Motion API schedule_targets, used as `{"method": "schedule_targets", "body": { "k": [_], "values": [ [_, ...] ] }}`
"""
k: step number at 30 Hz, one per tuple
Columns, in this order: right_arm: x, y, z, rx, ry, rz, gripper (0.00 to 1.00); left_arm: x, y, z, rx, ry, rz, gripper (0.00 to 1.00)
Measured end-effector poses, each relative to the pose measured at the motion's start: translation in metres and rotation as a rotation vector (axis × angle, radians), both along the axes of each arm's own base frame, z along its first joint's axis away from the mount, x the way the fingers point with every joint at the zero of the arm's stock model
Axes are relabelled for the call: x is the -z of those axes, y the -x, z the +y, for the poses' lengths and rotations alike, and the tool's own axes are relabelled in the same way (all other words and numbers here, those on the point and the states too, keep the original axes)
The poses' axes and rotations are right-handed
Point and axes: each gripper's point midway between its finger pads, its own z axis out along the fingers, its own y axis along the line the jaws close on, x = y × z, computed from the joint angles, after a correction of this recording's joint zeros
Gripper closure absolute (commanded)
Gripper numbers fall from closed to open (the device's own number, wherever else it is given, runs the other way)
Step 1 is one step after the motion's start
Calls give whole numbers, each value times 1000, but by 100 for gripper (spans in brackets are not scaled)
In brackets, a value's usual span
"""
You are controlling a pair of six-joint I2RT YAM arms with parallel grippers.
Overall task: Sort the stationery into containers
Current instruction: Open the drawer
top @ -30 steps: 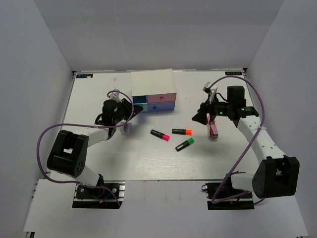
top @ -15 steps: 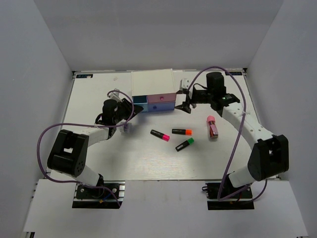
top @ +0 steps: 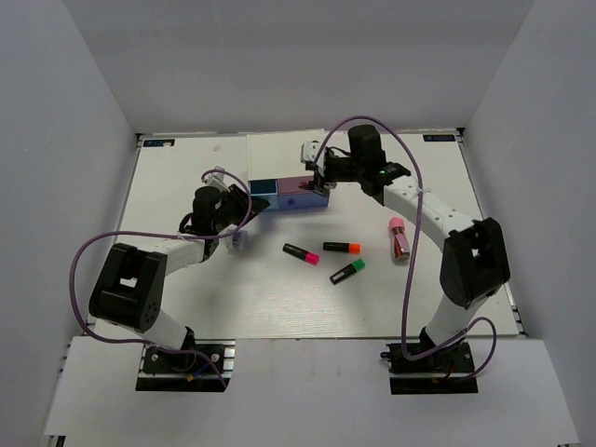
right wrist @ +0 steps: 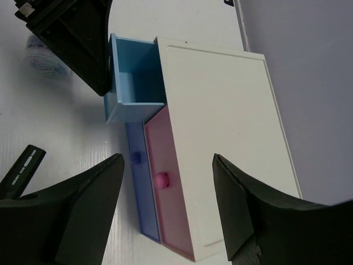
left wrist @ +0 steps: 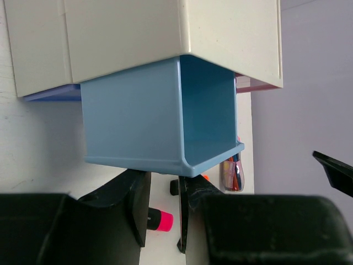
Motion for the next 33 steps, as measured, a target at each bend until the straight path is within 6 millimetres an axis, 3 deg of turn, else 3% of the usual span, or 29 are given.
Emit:
{"method": "schedule_targets", "body": {
  "k": [10,20,27,30,33],
  "values": [
    [32,-6,27,-8,62,44,34,-1,0,0,-5,10,6,93],
    [60,-39,22,155,141,51,40,-1,3,-1,-9,15,14,93],
    [58,-49,20,194,150,22,66,-1,7,-1,-6,13,28,93],
    [58,-49,21,192,150,19,74,-2,10,-1,-7,12,33,93],
    [56,-49,23,193,151,12,76,-2,12,0,-7,12,42,93]
  ]
}}
